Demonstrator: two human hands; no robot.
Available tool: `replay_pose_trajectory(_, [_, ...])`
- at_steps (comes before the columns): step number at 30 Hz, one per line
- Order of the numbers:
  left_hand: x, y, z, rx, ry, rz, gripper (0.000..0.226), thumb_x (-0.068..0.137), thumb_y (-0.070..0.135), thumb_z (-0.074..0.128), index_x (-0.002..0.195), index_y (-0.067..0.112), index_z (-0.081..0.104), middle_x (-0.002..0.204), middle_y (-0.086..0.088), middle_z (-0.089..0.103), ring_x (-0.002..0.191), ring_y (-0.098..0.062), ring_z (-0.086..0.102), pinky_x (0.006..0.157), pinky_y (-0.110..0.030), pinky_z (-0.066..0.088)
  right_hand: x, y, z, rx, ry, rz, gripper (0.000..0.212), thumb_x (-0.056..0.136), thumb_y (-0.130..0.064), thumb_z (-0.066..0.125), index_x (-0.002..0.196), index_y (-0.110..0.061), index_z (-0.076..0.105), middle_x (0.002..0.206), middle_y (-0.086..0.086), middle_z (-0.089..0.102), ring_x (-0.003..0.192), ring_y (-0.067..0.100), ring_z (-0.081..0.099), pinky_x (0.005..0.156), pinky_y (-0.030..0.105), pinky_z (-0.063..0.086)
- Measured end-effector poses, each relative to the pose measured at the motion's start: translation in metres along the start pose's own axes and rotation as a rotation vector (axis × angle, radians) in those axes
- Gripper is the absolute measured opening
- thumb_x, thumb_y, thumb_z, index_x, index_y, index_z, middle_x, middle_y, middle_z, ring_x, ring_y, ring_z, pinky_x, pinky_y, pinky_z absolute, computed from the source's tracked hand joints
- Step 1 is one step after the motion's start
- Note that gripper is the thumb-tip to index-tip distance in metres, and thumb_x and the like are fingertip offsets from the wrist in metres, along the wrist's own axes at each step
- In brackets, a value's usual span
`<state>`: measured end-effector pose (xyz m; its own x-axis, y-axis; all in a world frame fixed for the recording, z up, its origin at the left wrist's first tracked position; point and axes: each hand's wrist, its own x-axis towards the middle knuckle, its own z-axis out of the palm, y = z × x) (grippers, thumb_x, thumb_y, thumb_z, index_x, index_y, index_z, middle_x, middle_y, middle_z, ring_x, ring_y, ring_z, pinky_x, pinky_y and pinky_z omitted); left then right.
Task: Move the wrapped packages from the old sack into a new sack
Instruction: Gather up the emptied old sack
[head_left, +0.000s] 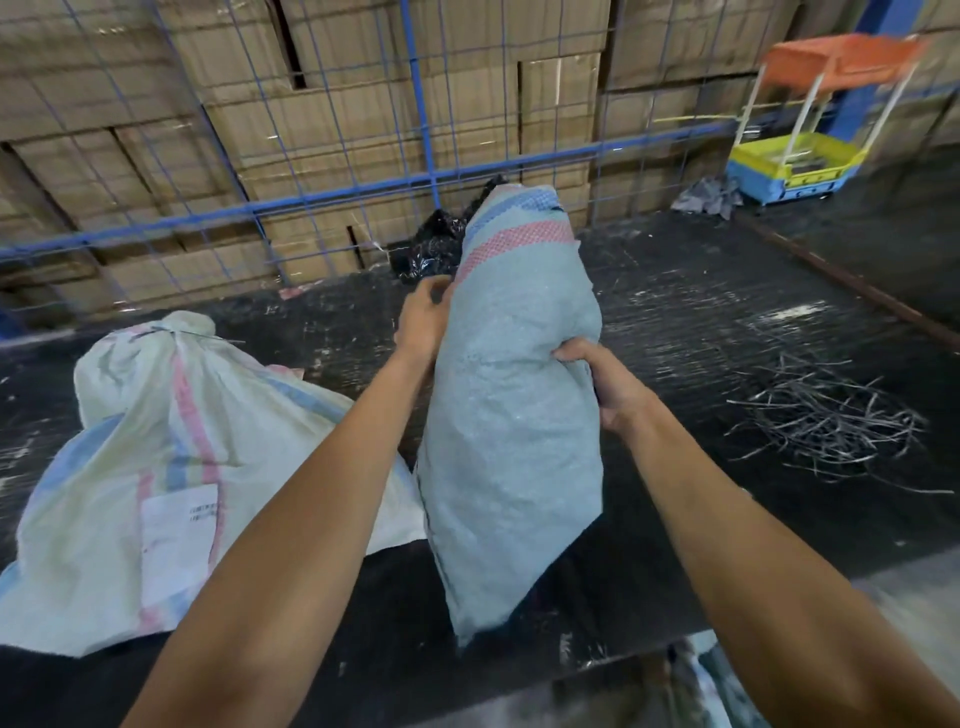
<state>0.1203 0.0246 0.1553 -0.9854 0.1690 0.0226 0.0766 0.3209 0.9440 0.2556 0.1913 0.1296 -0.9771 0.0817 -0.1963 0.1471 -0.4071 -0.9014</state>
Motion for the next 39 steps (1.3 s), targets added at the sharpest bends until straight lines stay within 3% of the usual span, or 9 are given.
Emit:
replay_pose_trajectory(3, [-0.014, 0.001, -0.017, 0.114, 0.125, -0.125, 0.042, 0.103, 0.047, 0.038, 0.123, 0.013, 0.053, 0.123, -0.01, 0.059, 0.108, -0.03, 0.056, 0.088, -0.039, 0.044, -0.001, -0.01, 0.01, -0.167, 0.186, -0.282, 0.076, 0.07, 0.005, 0.07, 0.139, -0.015, 0.045, 0.129, 0.006, 0.063, 0.117, 0.022, 0.062, 0.094, 0.04, 0.053])
replay_pose_trajectory(6, [-0.057, -0.015, -0.029, -0.01, -0.197, -0.5, 0.074, 0.095, 0.072, 0.029, 0.15, 0.024, 0.033, 0.137, -0.006, 0.049, 0.117, -0.038, 0.055, 0.093, -0.052, 0.051, -0.019, -0.012, 0.023, -0.155, 0.286, -0.379, 0.08, 0.069, 0.007, 0.069, 0.139, -0.023, 0.044, 0.127, 0.0, 0.063, 0.115, 0.019, 0.062, 0.093, 0.04, 0.055])
replay_pose_trajectory(9, [-0.101, -0.037, -0.035, -0.482, -0.447, -0.68, 0.077, 0.084, 0.078, 0.049, 0.125, 0.015, 0.063, 0.123, -0.011, 0.065, 0.113, -0.04, 0.061, 0.091, -0.06, 0.051, -0.044, 0.008, 0.048, -0.095, 0.198, -0.308, 0.072, 0.063, -0.004, 0.067, 0.133, -0.013, 0.055, 0.126, 0.007, 0.066, 0.116, 0.03, 0.063, 0.097, 0.049, 0.052])
replay_pose_trajectory(14, [-0.142, -0.053, -0.046, -1.049, -0.404, -0.528, 0.062, 0.086, 0.069, 0.055, 0.12, 0.02, 0.07, 0.125, -0.01, 0.069, 0.116, -0.033, 0.064, 0.101, -0.049, 0.049, -0.093, 0.053, 0.081, 0.06, 0.161, -0.138, 0.03, 0.084, -0.009, 0.042, 0.077, -0.015, 0.071, 0.077, 0.002, 0.07, 0.077, 0.02, 0.068, 0.074, 0.034, 0.053])
replay_pose_trajectory(17, [-0.167, -0.069, -0.056, -0.999, -0.511, -0.487, 0.054, 0.087, 0.064, 0.056, 0.112, 0.021, 0.075, 0.121, -0.008, 0.071, 0.113, -0.031, 0.065, 0.099, -0.051, 0.048, -0.118, 0.07, 0.08, 0.093, 0.179, -0.112, 0.034, 0.089, -0.007, 0.031, 0.074, -0.015, 0.061, 0.064, -0.003, 0.064, 0.061, 0.012, 0.064, 0.057, 0.025, 0.05])
replay_pose_trajectory(20, [-0.194, -0.088, -0.057, -1.045, -0.475, -0.446, 0.031, 0.086, 0.043, 0.063, 0.096, 0.019, 0.08, 0.107, -0.006, 0.075, 0.101, -0.026, 0.069, 0.094, -0.042, 0.052, -0.138, 0.09, 0.076, -0.047, 0.234, 0.008, 0.02, 0.079, -0.017, 0.046, 0.088, -0.012, 0.064, 0.078, 0.001, 0.069, 0.076, 0.02, 0.067, 0.072, 0.03, 0.051])
replay_pose_trajectory(24, [-0.213, -0.101, -0.052, -1.107, -0.519, -0.415, 0.063, 0.078, 0.038, 0.073, 0.135, 0.014, 0.06, 0.134, -0.01, 0.063, 0.127, -0.031, 0.057, 0.108, -0.047, 0.045, -0.164, 0.114, 0.062, -0.135, 0.33, 0.127, 0.035, 0.091, -0.031, 0.047, 0.108, -0.013, 0.071, 0.105, 0.01, 0.074, 0.102, 0.03, 0.069, 0.092, 0.04, 0.052])
replay_pose_trajectory(33, [-0.241, -0.08, 0.003, -0.57, -0.523, -0.208, 0.031, 0.098, 0.015, 0.056, 0.127, 0.017, 0.063, 0.121, -0.008, 0.07, 0.117, -0.028, 0.064, 0.095, -0.039, 0.053, -0.215, 0.132, -0.005, 0.112, 0.631, 0.149, 0.032, 0.085, -0.028, 0.046, 0.072, -0.012, 0.071, 0.081, 0.009, 0.07, 0.083, 0.032, 0.065, 0.082, 0.038, 0.051])
replay_pose_trajectory(39, [-0.259, -0.05, 0.059, -0.414, -0.748, -0.274, 0.065, 0.083, 0.054, 0.067, 0.14, 0.029, 0.05, 0.12, 0.001, 0.071, 0.104, -0.014, 0.07, 0.08, -0.03, 0.059, -0.244, 0.121, -0.075, -0.259, 0.529, 0.249, 0.017, 0.071, -0.023, 0.05, 0.085, -0.015, 0.054, 0.079, 0.015, 0.054, 0.079, 0.03, 0.054, 0.075, 0.036, 0.042])
